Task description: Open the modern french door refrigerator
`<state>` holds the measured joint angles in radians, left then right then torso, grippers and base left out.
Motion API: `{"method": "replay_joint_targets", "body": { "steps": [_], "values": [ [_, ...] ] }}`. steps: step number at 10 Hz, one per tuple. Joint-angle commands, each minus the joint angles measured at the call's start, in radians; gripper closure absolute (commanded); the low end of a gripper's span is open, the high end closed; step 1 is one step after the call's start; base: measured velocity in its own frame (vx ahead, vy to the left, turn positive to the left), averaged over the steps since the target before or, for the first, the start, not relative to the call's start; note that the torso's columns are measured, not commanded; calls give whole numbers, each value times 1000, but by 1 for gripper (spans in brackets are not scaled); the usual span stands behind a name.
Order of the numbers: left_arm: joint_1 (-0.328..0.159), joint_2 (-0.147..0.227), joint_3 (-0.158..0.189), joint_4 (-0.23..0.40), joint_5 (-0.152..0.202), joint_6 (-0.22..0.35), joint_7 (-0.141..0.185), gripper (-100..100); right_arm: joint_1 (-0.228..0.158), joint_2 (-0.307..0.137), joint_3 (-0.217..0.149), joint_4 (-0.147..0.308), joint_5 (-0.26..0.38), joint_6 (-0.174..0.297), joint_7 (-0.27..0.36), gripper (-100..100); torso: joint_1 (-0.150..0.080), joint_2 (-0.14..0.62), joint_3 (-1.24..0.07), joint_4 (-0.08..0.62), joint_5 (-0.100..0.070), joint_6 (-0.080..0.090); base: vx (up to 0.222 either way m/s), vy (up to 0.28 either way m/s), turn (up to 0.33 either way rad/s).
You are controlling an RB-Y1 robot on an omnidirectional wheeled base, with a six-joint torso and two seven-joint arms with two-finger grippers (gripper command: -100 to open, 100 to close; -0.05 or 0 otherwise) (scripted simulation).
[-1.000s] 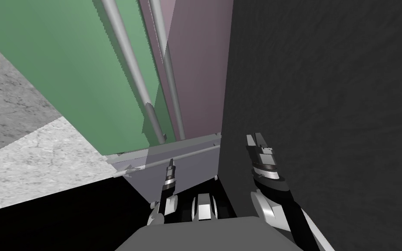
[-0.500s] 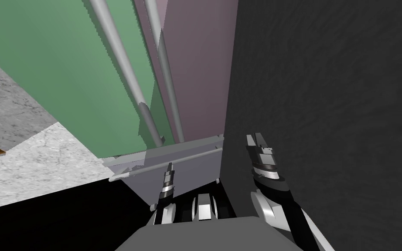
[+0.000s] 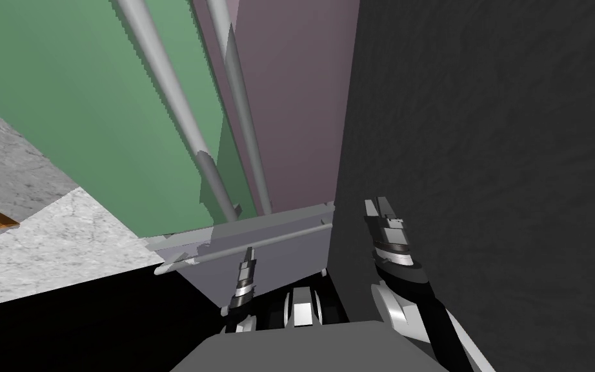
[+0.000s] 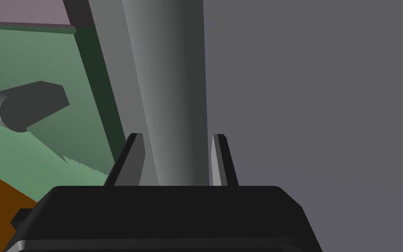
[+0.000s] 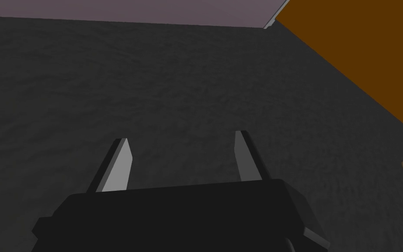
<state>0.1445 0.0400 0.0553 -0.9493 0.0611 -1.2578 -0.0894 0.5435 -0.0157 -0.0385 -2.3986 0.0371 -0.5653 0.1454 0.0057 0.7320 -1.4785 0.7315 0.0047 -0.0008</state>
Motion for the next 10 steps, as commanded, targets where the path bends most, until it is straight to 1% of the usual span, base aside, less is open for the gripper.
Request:
{"method": "replay_joint_targets", "body": {
  "steps": [1, 2, 3, 4, 5, 6, 7, 8, 9, 10],
  "values": [
    [64, -11, 6, -31, -36, -3, 23, 100, 0, 0, 0, 0, 0, 0, 0, 0, -1, 0, 0, 0, 0, 1, 70, -10, 43],
    [97, -19, 10, -65, -67, -13, 46, 100, 0, 0, 0, 0, 0, 0, 0, 0, -1, 0, 0, 1, 0, 1, 81, -9, 67],
    [112, -19, 10, -65, -67, -13, 46, 100, 0, 0, 0, 0, 0, 0, 0, 0, -1, 1, 0, 1, -1, 0, 76, -15, 51],
    [146, -27, 15, -100, -99, -24, 68, 100, 0, 0, 0, 0, 0, 0, 0, 0, -2, 1, 1, 2, -1, 1, 85, -16, 74],
    [160, -27, 15, -100, -99, -24, 68, 100, 0, 0, 0, 0, 0, 0, 0, 0, -2, 0, 0, 3, -2, 1, 68, -13, 49],
    [192, -35, 19, -134, -130, -35, 91, 100, 0, 0, 0, 0, 0, 0, 0, 0, -2, 1, 1, 2, -1, 1, 84, -12, 83],
    [207, -35, 19, -134, -130, -35, 91, 100, 0, 0, 0, 0, 0, 0, 0, 0, -2, 0, 0, 3, -2, 1, 71, -14, 46],
    [197, -34, 18, -140, -125, -36, 88, 100, 0, 0, 0, 0, 0, 0, 0, 0, -3, 2, 1, 3, -2, 1, 16, -8, 22],
    [196, -29, 18, -165, -126, -7, 95, 100, 0, 0, 0, 0, 0, 0, 0, 0, -3, 3, 2, 5, -3, 3, -85, -13, 24],
    [193, -26, 17, -176, -126, 9, 98, 100, 0, 0, 0, 0, 0, 0, 0, 0, -5, 9, 4, 7, -4, 2, -134, -36, 19]
  ]
}}
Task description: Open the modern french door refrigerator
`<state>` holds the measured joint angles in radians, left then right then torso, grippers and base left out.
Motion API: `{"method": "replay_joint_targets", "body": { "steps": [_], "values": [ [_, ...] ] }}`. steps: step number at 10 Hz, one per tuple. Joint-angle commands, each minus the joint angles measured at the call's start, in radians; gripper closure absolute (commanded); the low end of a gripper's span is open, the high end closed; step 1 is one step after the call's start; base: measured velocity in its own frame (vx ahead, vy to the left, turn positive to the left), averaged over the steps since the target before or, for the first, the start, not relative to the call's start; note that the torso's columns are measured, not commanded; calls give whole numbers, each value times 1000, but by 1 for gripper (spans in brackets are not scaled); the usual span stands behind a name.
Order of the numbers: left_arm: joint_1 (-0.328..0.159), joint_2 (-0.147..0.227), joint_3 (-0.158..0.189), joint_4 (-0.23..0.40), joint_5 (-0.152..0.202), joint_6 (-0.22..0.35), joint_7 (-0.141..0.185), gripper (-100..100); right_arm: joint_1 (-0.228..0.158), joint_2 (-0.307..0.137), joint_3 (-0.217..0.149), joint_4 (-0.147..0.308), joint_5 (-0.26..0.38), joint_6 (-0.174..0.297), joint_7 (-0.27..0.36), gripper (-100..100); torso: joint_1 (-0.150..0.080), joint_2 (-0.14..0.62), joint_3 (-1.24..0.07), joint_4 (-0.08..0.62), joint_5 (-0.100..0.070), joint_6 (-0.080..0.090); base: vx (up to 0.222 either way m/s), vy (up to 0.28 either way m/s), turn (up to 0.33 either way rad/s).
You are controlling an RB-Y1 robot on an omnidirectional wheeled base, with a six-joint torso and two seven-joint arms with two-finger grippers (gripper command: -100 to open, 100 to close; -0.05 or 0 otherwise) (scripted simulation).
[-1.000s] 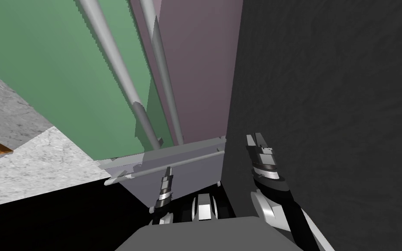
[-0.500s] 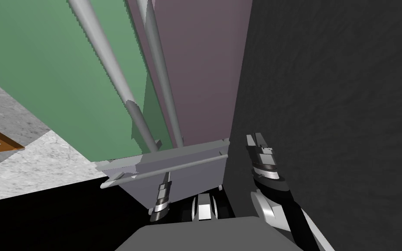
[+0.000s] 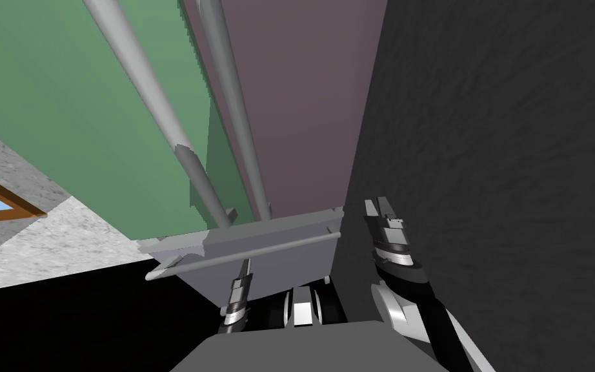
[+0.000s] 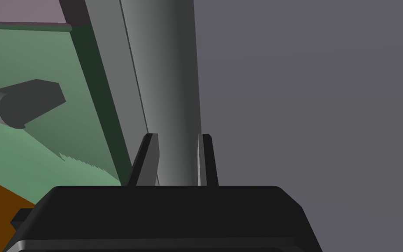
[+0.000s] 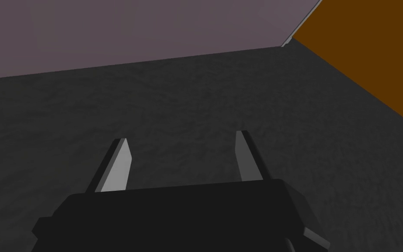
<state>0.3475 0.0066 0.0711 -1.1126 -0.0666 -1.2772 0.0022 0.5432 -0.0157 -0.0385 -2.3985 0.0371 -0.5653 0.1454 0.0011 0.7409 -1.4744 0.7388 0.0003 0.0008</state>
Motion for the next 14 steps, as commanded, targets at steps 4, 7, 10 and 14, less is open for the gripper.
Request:
{"method": "replay_joint_targets", "body": {
  "steps": [4, 7, 10, 14],
  "values": [
    [-27, 24, 1, -78, 2, 122, 23, 100, 0, 0, 0, 0, 0, 0, 0, 0, -2, -1, -1, 0, -1, -1, -170, -44, 25],
    [-23, 76, 1, -76, 2, 112, 22, -100, 0, 0, 0, 0, 0, 0, 0, 0, 2, -10, -6, -3, 0, -1, -33, 7, 2],
    [-18, 118, 4, -72, 5, 96, 27, -100, 0, 0, 0, 0, 0, 0, 0, 0, 0, -4, -2, -1, 0, -1, 18, 64, 3],
    [-11, 80, 9, -49, 14, 76, 39, -100, 0, 0, 0, 0, 0, 0, 0, 0, -1, -3, -2, -1, 0, -1, 25, 197, 3]
  ]
}}
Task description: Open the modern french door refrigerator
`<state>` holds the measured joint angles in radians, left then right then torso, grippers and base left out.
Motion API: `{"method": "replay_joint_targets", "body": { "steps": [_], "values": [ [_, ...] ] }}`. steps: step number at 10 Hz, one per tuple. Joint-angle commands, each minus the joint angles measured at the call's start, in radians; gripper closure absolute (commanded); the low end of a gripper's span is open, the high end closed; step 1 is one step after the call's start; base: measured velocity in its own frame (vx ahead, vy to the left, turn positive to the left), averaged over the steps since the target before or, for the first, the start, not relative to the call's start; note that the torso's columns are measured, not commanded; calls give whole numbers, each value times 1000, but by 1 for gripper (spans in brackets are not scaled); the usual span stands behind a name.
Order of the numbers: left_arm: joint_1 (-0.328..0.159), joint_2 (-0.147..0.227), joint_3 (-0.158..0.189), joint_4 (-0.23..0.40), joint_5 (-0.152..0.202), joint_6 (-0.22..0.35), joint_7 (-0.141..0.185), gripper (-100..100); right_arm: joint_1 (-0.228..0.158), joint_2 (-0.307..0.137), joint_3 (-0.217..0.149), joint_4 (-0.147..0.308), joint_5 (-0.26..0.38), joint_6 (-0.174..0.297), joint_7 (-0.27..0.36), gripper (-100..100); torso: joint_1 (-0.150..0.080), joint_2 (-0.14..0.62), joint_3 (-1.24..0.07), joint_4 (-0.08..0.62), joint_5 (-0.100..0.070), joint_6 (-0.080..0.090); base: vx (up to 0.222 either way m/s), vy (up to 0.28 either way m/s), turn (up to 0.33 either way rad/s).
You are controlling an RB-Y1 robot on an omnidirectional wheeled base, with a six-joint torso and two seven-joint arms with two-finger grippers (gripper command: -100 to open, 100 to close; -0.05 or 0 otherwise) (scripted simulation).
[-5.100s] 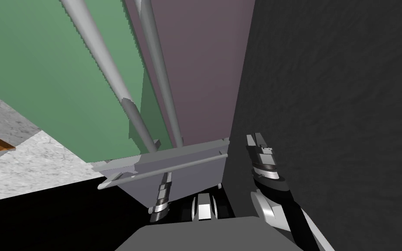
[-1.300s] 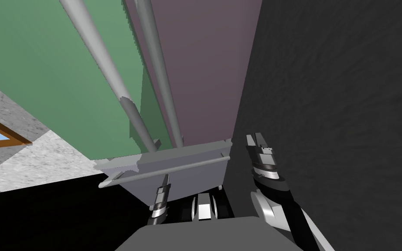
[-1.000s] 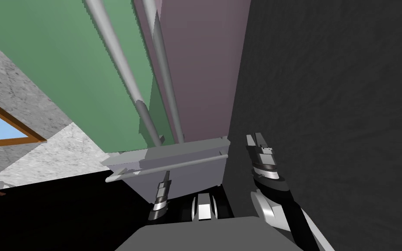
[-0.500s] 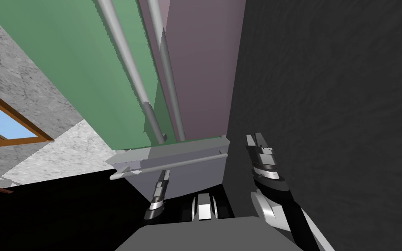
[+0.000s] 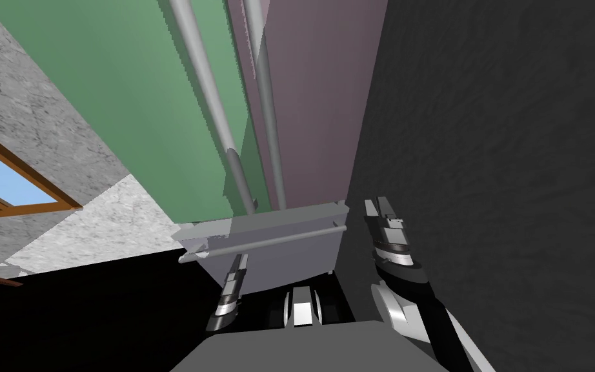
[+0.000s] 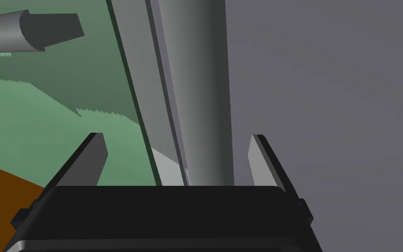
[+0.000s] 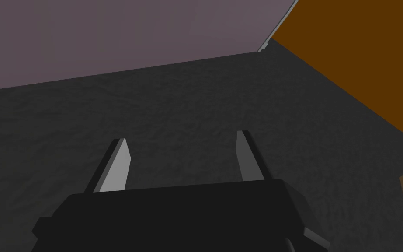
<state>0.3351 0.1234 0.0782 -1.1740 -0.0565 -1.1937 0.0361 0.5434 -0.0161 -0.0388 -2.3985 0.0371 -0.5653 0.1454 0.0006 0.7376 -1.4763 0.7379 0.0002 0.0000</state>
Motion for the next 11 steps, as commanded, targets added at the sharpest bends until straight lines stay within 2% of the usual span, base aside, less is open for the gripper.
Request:
{"method": "replay_joint_targets", "body": {
  "steps": [1, 2, 3, 7, 9, 10, 11],
  "values": [
    [2, -50, 2, 13, 4, -7, 5, -100, 0, 0, 0, 0, 0, 0, 0, 0, -1, 1, 1, 0, 0, 0, -4, 147, -3],
    [2, -76, 2, 15, 4, -8, 6, -100, 0, 0, 0, 0, 0, 0, 0, 0, -4, 2, 1, 1, -1, 0, 1, 58, 0],
    [2, -61, 2, 13, 4, -7, 6, -100, 0, 0, 0, 0, 0, 0, 0, 0, -8, 1, 1, 0, -2, 0, 1, 17, 0],
    [-24, -48, 10, -38, 13, 71, 21, -100, 0, 0, 0, 0, 0, 0, 0, 0, 0, 0, 0, 0, 0, 0, 4, -10, 3],
    [-25, -46, 11, -36, 14, 69, 22, -100, 0, 0, 0, 0, 0, 0, 0, 0, 0, 0, 0, 0, 0, 0, 2, -5, 1],
    [-14, -54, 7, -19, 10, 42, 15, 100, 0, 0, 0, 0, 0, 0, 0, 0, 0, 1, 0, 0, 0, 0, -2, 8, -5],
    [-11, -56, 6, -13, 8, 32, 13, 100, 0, 0, 0, 0, 0, 0, 0, 0, 0, 1, 1, 0, 0, 0, -5, 13, -3]
  ]
}}
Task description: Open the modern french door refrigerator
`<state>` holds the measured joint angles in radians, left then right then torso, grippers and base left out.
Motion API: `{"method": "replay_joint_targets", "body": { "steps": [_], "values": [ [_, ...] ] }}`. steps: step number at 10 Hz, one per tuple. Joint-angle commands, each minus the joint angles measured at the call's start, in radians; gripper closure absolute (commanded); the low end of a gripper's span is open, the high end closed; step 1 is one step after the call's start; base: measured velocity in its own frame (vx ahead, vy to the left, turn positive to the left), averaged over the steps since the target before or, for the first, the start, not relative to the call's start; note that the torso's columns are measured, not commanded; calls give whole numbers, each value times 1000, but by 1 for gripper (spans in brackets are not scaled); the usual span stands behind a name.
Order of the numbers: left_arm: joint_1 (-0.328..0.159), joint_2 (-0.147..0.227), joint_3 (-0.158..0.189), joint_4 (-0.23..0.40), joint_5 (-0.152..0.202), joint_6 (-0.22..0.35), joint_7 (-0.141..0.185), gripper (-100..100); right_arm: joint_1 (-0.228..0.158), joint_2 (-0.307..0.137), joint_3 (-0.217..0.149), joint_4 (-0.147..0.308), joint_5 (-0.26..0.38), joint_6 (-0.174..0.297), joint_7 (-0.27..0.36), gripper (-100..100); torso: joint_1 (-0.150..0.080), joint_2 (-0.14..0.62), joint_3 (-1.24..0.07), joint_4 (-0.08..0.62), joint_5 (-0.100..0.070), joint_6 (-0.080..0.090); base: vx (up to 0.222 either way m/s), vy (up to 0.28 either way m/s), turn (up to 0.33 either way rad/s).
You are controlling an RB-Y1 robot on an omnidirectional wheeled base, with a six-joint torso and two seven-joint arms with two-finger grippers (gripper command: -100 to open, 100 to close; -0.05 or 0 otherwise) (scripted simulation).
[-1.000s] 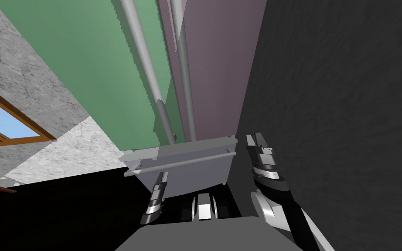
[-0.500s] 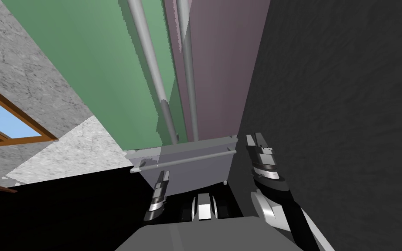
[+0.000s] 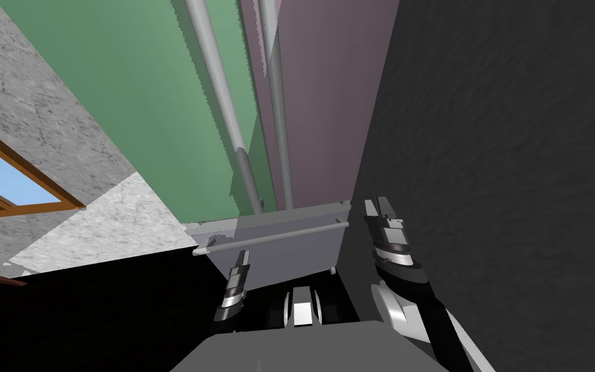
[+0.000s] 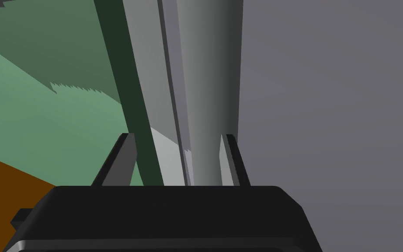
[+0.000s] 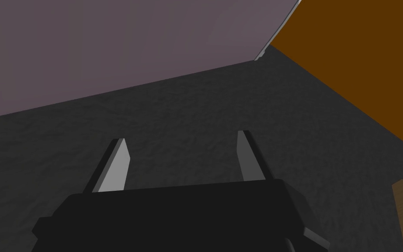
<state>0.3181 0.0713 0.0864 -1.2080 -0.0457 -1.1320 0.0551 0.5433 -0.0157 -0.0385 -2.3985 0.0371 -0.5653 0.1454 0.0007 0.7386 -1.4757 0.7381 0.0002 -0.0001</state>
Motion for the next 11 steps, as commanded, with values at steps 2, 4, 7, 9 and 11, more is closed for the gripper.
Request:
{"method": "replay_joint_targets", "body": {
  "steps": [2, 4, 7, 9, 11],
  "values": [
    [19, -12, -6, 47, -7, -68, -14, 100, 0, 0, 0, 0, 0, 0, 0, 0, 0, 0, 0, 0, 0, 0, -5, 13, -3],
    [19, 24, -4, 33, -5, -58, -9, -100, 0, 0, 0, 0, 0, 0, 0, 0, -1, -1, 0, 0, 0, 0, 3, 3, -1],
    [9, 44, -3, 49, 2, -76, -14, -100, 0, 0, 0, 0, 0, 0, 0, 0, -1, -6, -3, -1, 0, 0, 99, -3, -11],
    [6, -7, -3, 56, 4, -74, -15, -100, 0, 0, 0, 0, 0, 0, 0, 0, 0, -3, -2, -1, 0, 0, 110, 7, -2],
    [5, -14, -3, 57, 4, -74, -15, -100, 0, 0, 0, 0, 0, 0, 0, 0, -1, 6, 4, 2, 0, 0, 7, -1, 0]
  ]
}}
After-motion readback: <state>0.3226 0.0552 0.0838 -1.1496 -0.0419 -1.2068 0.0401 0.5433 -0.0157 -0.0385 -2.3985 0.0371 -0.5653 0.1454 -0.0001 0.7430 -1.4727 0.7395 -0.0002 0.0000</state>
